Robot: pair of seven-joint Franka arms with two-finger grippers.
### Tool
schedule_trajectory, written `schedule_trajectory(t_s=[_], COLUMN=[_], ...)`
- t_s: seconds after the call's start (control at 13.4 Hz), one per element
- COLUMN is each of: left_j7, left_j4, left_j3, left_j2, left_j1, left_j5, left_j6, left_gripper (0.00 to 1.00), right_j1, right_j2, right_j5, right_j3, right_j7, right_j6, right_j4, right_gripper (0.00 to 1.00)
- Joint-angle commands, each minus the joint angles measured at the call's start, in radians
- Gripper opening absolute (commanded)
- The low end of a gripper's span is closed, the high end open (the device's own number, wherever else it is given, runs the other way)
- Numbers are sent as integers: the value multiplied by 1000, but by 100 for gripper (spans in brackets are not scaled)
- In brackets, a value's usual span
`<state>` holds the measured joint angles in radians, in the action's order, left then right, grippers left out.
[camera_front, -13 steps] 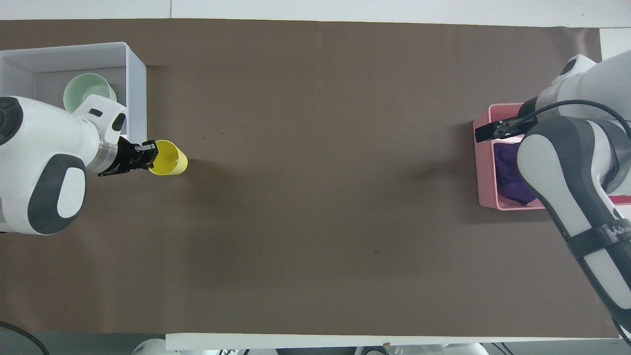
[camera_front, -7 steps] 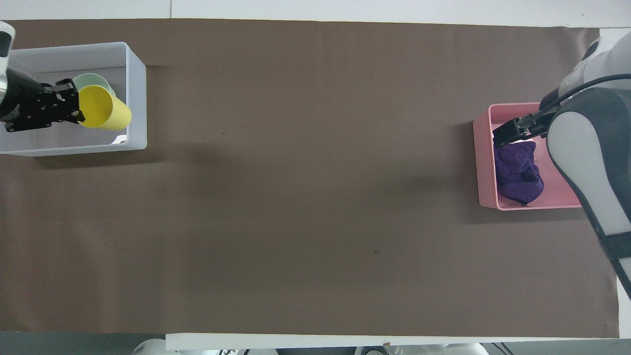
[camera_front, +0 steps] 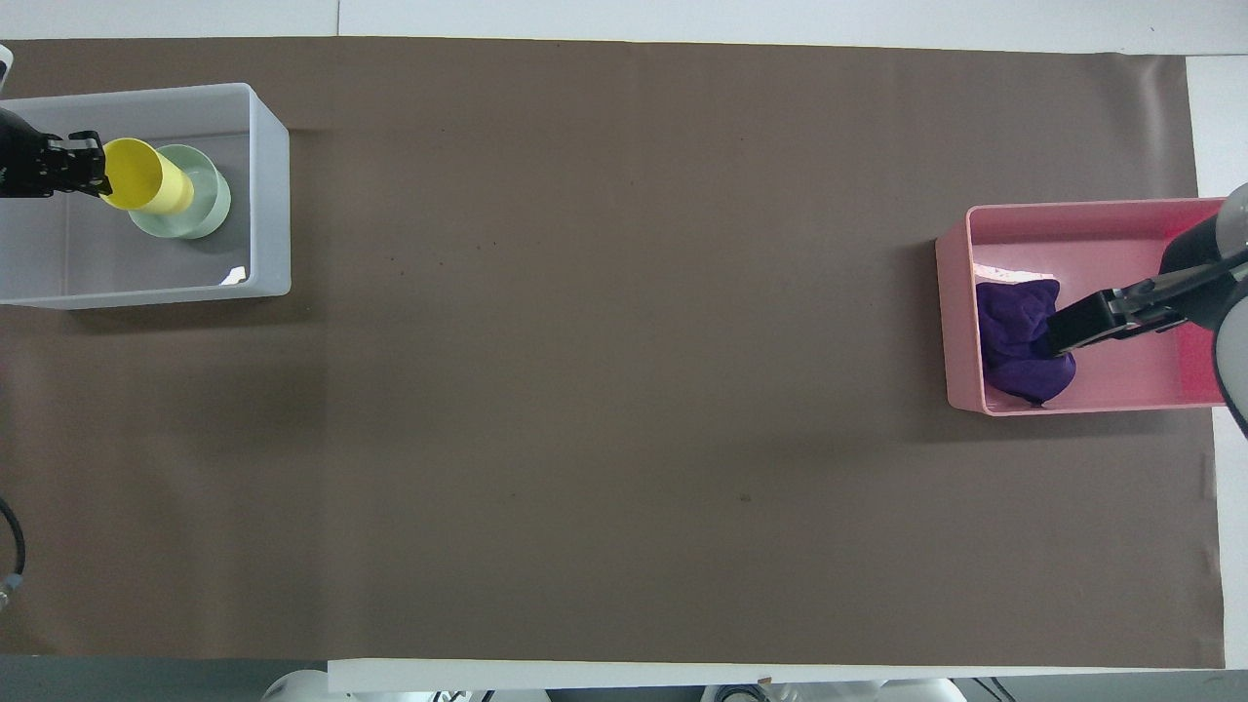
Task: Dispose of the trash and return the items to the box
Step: 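Lift the yellow cup into the clear bin with the left gripper, then release the yellow cup and withdraw the left gripper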
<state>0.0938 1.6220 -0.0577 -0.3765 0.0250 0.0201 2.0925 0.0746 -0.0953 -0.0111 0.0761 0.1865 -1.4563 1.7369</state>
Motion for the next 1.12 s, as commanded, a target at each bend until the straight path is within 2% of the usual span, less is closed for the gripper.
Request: schedule_trajectory(t_s=[0.0,0.07,0.15,0.3,0.45,0.6,0.67,0.82,1.05], left_j7=[-67,-112,-115,-115,-100,-101,-105,-115,-124], left_j4=[68,70,64,74,174,248,236,139,-37], left_j3=[7,7,7,13,12,13,16,22,30], left_j2=[13,14,33,115,242,384,415,450,420], left_j1=[21,18,6,-7,-43,-89,-89,-92,-92], left_j5=[-19,-19,-19,-19,-19,-19,-19,-20,-26], left_j6=[73,66,37,-34,-162,-207,-292,-481,-596], left_gripper=[33,96,100,100,100,100,100,100,100], right_j1=[19,25,27,25,27,25,24,22,24], right_j2=[-54,-54,-47,-26,-27,-31,-32,-34,-38], right_j5=[-6,3,10,10,10,10,10,10,10], right_j3=[2,2,2,4,2,2,2,2,2], right_j7=[2,2,-1,2,2,1,1,1,2], right_j6=[-7,-12,-19,-9,-2,-2,-1,-1,4], right_j4=[59,58,50,4,6,12,13,18,26], right_gripper=[100,100,100,100,100,100,100,100,100])
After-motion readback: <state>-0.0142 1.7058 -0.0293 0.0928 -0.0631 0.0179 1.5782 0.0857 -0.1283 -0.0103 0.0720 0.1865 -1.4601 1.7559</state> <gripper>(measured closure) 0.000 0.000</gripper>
